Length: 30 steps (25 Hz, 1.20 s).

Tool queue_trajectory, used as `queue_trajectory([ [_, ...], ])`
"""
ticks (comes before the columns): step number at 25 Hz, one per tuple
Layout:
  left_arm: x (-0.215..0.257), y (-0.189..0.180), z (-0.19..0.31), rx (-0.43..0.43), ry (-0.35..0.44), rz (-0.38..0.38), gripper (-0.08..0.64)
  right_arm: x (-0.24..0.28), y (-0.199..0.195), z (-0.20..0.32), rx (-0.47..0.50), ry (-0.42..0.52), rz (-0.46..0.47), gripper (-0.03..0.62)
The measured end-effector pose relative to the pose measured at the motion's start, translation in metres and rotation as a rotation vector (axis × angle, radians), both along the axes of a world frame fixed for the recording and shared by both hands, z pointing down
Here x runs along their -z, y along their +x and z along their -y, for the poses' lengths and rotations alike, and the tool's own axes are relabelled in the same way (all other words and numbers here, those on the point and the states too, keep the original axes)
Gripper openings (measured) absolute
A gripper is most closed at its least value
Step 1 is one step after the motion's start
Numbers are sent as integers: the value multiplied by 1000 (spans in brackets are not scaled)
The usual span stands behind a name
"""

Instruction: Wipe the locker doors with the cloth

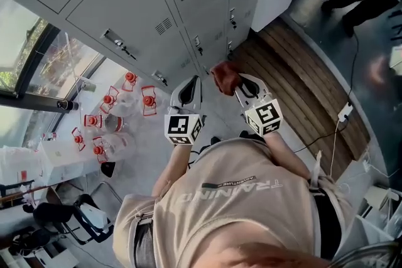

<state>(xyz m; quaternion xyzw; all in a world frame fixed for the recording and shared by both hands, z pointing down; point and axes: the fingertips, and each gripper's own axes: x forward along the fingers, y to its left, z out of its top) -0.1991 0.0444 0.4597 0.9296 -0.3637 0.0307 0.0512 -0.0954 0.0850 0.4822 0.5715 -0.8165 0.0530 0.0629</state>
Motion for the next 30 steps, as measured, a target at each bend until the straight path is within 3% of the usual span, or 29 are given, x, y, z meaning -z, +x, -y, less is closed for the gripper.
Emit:
queue_trajectory([
  [8, -1, 2, 24, -52, -6, -25, 5, -12, -3, 9, -51, -26, -1, 44],
  [13, -17, 10, 41, -60, -50, -19, 5, -23, -6, 21, -39, -49, -12, 44],
  [16, -13, 23, 54, -51, -36, -17, 5, -20, 7, 38, -17, -39, -20, 44],
  [30, 17, 70, 142, 170, 13, 27, 5, -5, 73, 154, 168, 21, 63, 44],
])
